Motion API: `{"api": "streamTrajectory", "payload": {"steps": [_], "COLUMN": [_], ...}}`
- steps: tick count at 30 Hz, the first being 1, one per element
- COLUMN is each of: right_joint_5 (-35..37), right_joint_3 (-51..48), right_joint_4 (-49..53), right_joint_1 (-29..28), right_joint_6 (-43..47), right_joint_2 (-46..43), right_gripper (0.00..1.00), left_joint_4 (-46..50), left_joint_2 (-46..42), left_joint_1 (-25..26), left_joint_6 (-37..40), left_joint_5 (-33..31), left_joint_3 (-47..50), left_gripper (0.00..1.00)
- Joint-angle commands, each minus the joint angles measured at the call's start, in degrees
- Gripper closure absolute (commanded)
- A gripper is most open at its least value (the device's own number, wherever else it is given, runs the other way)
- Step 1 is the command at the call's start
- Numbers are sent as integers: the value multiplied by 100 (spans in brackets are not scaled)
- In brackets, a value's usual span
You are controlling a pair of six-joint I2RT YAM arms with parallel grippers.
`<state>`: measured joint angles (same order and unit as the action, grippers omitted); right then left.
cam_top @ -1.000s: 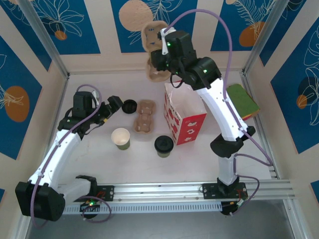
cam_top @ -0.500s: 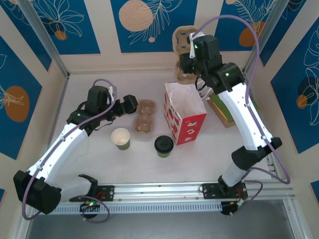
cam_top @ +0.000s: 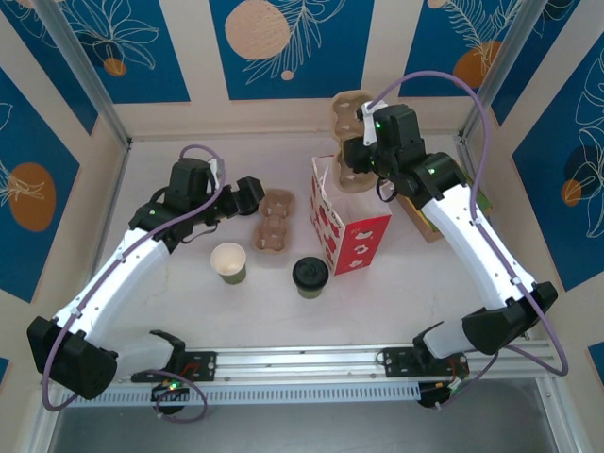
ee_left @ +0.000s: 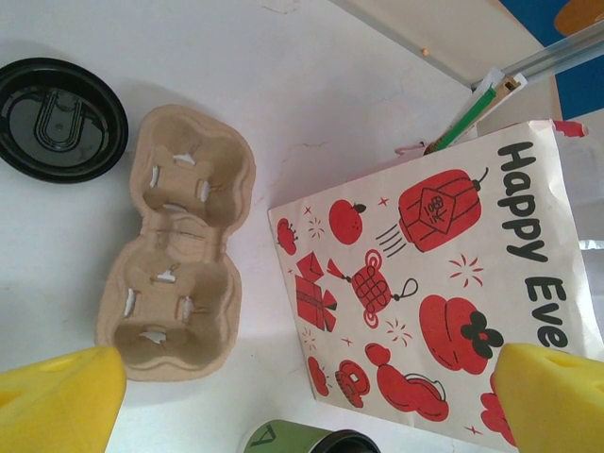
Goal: Pack the takeout coffee
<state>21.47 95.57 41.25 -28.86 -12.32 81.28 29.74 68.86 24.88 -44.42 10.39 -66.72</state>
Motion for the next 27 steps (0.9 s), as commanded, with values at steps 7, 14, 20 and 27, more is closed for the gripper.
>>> {"api": "streamTrajectory", "payload": {"steps": [7, 14, 20, 27], "right_joint_5": [-231, -258, -241, -146], "right_joint_3": [-599, -958, -1213, -1662], "right_joint_4": [-56, 261, 375, 253], "right_joint_1": [-118, -146, -214, -285], "right_joint_6": [-230, -369, -388, -409], "right_joint_2": [-341, -480, -467, -540], "right_gripper": [70, 70, 70, 71], "left_joint_4": [234, 435, 404, 480], "left_joint_2": [-90, -152, -198, -258], "left_joint_1": [47, 51, 49, 52], "left_joint_6": [160, 398, 435, 538], "left_joint_5": [-94, -177, -162, -183], "left_joint_3": [-164, -338, -267, -225], "left_gripper": [0, 0, 0, 0]}}
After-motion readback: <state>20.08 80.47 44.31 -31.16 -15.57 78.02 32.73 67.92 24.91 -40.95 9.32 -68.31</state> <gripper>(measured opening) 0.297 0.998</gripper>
